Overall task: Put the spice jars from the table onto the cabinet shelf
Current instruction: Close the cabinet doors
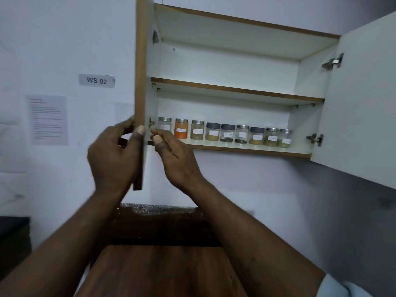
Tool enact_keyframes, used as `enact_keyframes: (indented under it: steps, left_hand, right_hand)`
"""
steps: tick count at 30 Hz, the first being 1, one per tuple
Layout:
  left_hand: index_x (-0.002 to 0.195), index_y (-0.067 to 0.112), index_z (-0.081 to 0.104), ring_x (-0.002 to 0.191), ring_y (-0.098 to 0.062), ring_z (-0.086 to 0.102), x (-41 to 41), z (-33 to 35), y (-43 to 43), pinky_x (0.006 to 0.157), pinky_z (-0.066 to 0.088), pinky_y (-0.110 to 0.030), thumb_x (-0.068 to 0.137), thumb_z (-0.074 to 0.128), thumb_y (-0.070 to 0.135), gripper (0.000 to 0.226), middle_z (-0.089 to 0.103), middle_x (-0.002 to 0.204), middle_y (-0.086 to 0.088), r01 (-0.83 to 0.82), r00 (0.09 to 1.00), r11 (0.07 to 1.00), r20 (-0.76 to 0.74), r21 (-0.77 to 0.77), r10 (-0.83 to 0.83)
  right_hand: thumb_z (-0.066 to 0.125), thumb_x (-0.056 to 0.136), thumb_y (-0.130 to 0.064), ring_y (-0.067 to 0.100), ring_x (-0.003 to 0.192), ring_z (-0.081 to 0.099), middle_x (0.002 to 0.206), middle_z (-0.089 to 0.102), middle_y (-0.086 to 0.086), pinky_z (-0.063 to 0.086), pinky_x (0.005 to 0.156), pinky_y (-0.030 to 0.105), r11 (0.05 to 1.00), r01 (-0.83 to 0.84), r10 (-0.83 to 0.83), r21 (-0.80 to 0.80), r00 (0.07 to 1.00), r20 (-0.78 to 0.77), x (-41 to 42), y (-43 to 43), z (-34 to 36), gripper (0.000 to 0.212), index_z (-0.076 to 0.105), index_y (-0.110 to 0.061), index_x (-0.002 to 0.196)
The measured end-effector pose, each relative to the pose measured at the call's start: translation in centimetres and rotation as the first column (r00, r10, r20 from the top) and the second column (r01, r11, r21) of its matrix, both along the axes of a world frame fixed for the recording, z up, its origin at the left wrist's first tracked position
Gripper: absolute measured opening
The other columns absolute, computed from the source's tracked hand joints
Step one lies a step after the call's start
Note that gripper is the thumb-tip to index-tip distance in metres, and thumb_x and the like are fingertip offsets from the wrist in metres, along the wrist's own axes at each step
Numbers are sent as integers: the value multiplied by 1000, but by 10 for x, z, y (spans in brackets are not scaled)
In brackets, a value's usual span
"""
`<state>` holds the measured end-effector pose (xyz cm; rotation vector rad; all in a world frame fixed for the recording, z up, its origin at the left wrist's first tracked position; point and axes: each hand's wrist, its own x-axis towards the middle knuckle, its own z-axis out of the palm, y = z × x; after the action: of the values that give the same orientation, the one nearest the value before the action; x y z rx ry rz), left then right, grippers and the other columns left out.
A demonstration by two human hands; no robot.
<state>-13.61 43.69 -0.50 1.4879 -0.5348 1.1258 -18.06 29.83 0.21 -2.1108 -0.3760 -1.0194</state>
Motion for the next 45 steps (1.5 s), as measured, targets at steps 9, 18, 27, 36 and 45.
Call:
enact_keyframes:
  steps: [9,18,27,36,45]
  left_hand:
    - [150,44,43,143,-4,39,17,-31,-84,113,44,-46,101,56,45,51,38,159,19,424,905,860,-116,283,-408]
    - [160,43,8,152,-29,26,63,-41,-192,118,33,-57,97,53,57,79,-4,170,8,272,962,679,-207,682,-177]
    - [160,36,-12,154,-41,13,95,-40,-294,108,44,-58,94,61,52,100,-15,169,-5,16,990,598,-98,801,105]
    - [161,34,-12,155,-37,5,129,-50,-333,100,51,-57,91,66,49,105,-17,169,-3,-84,963,445,-42,892,267]
    - [159,34,-16,155,-34,-11,162,-50,-352,97,53,-52,90,63,41,105,-23,168,0,-123,942,280,23,952,334]
  right_hand:
    - [39,101,-61,10,100,69,110,72,-10,60,86,46,936,127,-104,328,991,-86,-10,-74,-24,35,65,-42,115]
    - [65,98,-34,12,104,67,116,70,-7,59,80,28,813,463,-460,353,882,-100,-3,-191,-31,26,63,-26,122]
    - [66,93,-24,24,136,41,152,47,2,46,104,39,729,669,-678,-144,735,-15,44,-285,-43,61,44,-19,150]
    - [66,92,-28,31,144,30,164,25,4,42,109,46,679,639,-684,-361,730,6,77,-333,-76,74,31,-13,156]
    - [63,95,-45,29,152,15,168,16,1,29,117,50,727,542,-654,-422,735,-182,103,-360,-64,84,20,-15,161]
